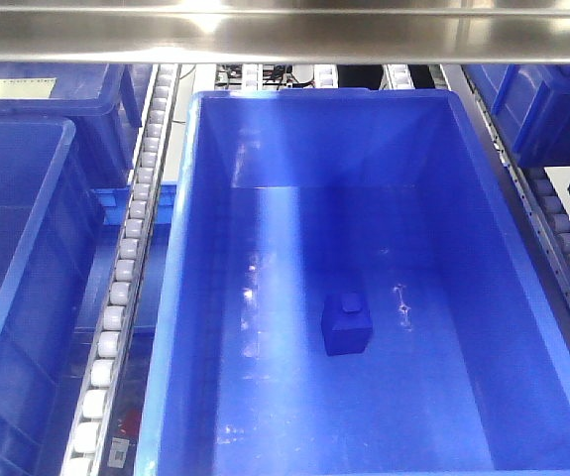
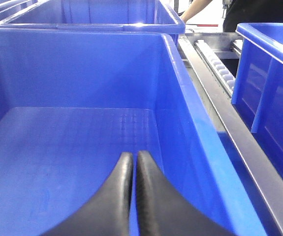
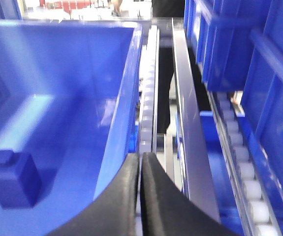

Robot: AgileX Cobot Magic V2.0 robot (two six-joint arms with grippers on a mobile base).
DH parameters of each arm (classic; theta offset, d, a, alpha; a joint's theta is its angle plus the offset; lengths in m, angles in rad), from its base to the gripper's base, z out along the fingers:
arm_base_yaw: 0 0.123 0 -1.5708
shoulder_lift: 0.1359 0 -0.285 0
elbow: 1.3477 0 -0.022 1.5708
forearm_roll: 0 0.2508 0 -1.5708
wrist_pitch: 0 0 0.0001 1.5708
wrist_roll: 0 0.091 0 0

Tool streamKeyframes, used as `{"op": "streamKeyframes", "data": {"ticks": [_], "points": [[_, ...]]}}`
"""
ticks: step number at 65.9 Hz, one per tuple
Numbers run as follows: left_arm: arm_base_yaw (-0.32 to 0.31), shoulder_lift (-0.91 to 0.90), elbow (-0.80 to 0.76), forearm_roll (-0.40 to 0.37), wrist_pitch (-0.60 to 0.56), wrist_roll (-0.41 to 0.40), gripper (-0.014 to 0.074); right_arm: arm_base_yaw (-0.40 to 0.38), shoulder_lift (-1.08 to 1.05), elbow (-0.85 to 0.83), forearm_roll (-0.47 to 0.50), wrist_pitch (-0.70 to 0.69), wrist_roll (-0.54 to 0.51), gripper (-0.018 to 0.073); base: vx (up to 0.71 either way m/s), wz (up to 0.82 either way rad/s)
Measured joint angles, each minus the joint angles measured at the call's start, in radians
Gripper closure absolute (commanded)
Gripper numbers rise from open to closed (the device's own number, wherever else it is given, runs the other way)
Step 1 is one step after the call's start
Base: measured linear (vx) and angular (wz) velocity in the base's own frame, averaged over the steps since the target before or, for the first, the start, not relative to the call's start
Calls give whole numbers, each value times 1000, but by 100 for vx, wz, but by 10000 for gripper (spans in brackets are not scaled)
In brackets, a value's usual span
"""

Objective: Pour parts from conveyor to right shelf

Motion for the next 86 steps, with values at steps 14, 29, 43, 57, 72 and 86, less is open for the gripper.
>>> {"op": "streamKeyframes", "data": {"ticks": [14, 29, 43, 57, 72, 86], "points": [[0, 0, 0, 0, 0, 0, 603, 0, 0, 0, -34, 0, 0, 564, 0, 0], [0, 0, 0, 0, 0, 0, 603, 0, -30, 0, -44, 0, 0, 564, 0, 0], [0, 0, 0, 0, 0, 0, 603, 0, -191, 0, -63, 69, 0, 564, 0, 0], [0, 0, 0, 0, 0, 0, 603, 0, -221, 92, -34, 63, 0, 564, 0, 0], [0, 0, 0, 0, 0, 0, 603, 0, -221, 221, 25, -98, 0, 564, 0, 0], [0, 0, 0, 0, 0, 0, 603, 0, -221, 221, 25, -114, 0, 564, 0, 0]]}}
